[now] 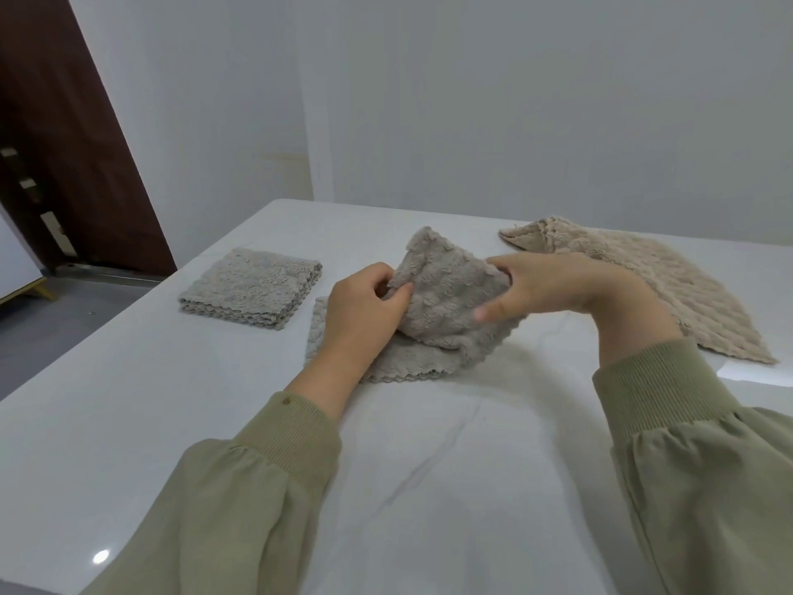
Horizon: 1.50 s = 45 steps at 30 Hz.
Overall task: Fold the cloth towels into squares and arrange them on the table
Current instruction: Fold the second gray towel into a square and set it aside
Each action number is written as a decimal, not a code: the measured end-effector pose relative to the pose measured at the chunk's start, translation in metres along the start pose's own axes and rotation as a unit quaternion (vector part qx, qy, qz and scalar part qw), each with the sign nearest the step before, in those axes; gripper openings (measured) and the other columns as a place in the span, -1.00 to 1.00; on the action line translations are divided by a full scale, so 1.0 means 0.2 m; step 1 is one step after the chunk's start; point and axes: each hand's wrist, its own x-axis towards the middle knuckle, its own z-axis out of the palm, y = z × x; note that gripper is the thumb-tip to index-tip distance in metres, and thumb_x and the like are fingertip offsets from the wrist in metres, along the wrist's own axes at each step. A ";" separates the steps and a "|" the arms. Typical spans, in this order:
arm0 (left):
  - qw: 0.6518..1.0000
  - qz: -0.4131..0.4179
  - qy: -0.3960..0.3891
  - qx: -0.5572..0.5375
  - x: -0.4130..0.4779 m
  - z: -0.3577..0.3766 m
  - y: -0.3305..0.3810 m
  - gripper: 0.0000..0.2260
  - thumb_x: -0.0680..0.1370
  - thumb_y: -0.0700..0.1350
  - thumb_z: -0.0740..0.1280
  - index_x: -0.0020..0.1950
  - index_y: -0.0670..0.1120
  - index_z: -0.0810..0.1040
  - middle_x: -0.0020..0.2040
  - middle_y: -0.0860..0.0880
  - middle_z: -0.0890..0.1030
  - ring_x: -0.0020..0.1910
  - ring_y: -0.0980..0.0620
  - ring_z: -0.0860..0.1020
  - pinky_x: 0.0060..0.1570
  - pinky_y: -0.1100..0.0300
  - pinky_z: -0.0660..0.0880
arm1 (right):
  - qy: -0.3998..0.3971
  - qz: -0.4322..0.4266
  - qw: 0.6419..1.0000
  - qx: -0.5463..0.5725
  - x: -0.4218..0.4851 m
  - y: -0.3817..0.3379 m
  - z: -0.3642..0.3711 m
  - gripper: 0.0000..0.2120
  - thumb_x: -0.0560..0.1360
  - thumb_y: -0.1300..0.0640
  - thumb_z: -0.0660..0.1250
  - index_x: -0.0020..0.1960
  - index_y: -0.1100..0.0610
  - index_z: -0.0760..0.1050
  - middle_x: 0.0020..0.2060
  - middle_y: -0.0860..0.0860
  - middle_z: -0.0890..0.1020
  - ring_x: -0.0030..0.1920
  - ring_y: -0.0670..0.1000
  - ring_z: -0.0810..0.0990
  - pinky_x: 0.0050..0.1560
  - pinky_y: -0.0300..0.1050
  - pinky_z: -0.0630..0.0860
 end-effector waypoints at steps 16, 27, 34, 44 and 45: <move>0.848 -0.317 -0.221 -0.363 0.09 -0.10 0.08 -0.93 0.54 -0.17 0.31 -0.05 -0.15 0.55 -0.25 -0.09 0.58 -0.38 0.04 0.54 -0.50 0.27 0.53 | 0.037 0.029 0.798 0.601 0.23 0.12 0.15 -0.70 0.61 0.16 0.08 0.20 0.31 0.44 -0.05 0.17 0.61 -0.08 0.11 0.59 -0.03 0.00 0.55; 0.975 -0.194 -0.064 0.085 0.07 -0.03 -0.11 -0.91 0.48 -0.09 0.34 -0.07 -0.07 0.56 -0.12 -0.12 0.64 -0.18 -0.09 0.59 -0.19 0.15 0.51 | 0.347 0.089 0.873 0.331 0.37 0.19 0.31 -0.84 0.52 0.26 0.19 0.07 0.20 0.46 -0.18 0.11 0.57 -0.27 0.02 0.55 -0.24 -0.13 0.46; 0.960 0.007 -0.084 0.268 0.00 0.02 -0.06 -0.49 0.58 0.00 0.19 0.50 -0.05 0.14 0.45 -0.09 0.27 0.41 -0.10 0.23 0.33 -0.03 0.25 | 0.329 -0.027 0.940 0.089 0.38 0.17 0.42 -0.65 0.56 0.16 0.20 0.33 0.15 0.38 0.22 0.09 0.52 0.22 0.07 0.47 0.20 -0.12 0.35; 0.922 -0.017 -0.223 0.317 -0.05 0.05 -0.13 -0.55 0.63 0.12 0.00 0.51 0.04 0.18 0.54 -0.01 0.12 0.52 -0.04 -0.01 0.44 -0.15 -0.02 | 0.347 -0.063 0.935 0.035 0.24 0.16 0.45 -0.69 0.63 0.11 0.09 0.28 0.18 0.46 0.23 0.09 0.54 0.26 0.07 0.44 0.19 -0.18 0.29; 0.933 0.008 -0.204 0.297 -0.07 0.04 -0.11 -0.56 0.63 0.10 0.04 0.49 0.01 0.24 0.53 -0.02 0.17 0.52 -0.03 0.02 0.45 -0.10 -0.02 | 0.372 -0.057 0.925 0.052 0.20 0.17 0.46 -0.71 0.62 0.14 0.09 0.22 0.19 0.49 0.18 0.08 0.57 0.21 0.06 0.47 0.14 -0.20 0.29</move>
